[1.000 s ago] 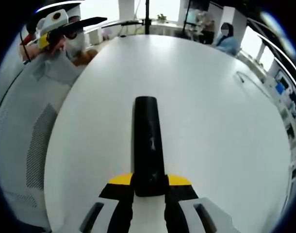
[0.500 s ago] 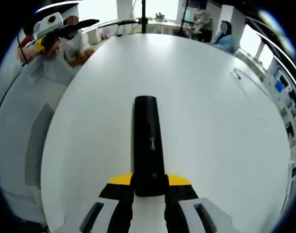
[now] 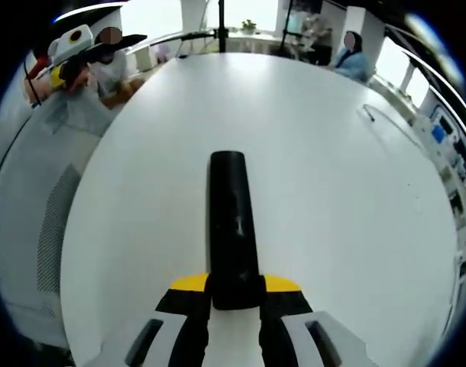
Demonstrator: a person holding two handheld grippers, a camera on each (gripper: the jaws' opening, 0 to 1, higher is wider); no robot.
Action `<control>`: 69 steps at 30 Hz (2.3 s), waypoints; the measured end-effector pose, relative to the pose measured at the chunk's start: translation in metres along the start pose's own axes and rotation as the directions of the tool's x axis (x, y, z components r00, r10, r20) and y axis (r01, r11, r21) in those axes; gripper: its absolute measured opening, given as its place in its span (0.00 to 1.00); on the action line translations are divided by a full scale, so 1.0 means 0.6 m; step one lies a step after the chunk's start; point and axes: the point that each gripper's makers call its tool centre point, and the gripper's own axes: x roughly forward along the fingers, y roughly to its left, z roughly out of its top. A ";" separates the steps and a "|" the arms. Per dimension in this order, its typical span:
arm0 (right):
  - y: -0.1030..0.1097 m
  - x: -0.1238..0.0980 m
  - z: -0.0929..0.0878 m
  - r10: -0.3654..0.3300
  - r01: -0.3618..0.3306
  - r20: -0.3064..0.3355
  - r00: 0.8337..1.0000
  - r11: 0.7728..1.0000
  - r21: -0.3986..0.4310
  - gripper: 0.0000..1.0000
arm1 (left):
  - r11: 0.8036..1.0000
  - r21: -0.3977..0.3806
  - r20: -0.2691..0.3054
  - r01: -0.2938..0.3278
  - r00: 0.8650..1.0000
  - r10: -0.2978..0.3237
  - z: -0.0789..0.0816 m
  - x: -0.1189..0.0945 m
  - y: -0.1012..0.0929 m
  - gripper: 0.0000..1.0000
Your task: Press the specified remote control buttons in sequence, fully releasing each button before pressing the next.
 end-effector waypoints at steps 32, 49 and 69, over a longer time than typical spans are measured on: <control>-0.023 -0.035 0.016 -0.164 0.029 0.262 0.951 0.891 0.454 0.63 | 1.000 0.014 -0.005 -0.014 1.000 0.014 0.006 0.003 -0.002 0.95; 0.002 -0.149 0.031 -0.508 0.184 0.381 0.773 0.754 0.631 0.99 | 1.000 0.016 -0.005 -0.013 1.000 0.013 0.006 0.002 -0.002 0.96; 0.142 -0.269 0.031 -0.761 0.316 0.356 0.542 0.577 0.753 0.99 | 1.000 0.017 -0.014 -0.006 1.000 0.006 0.001 0.000 -0.003 0.95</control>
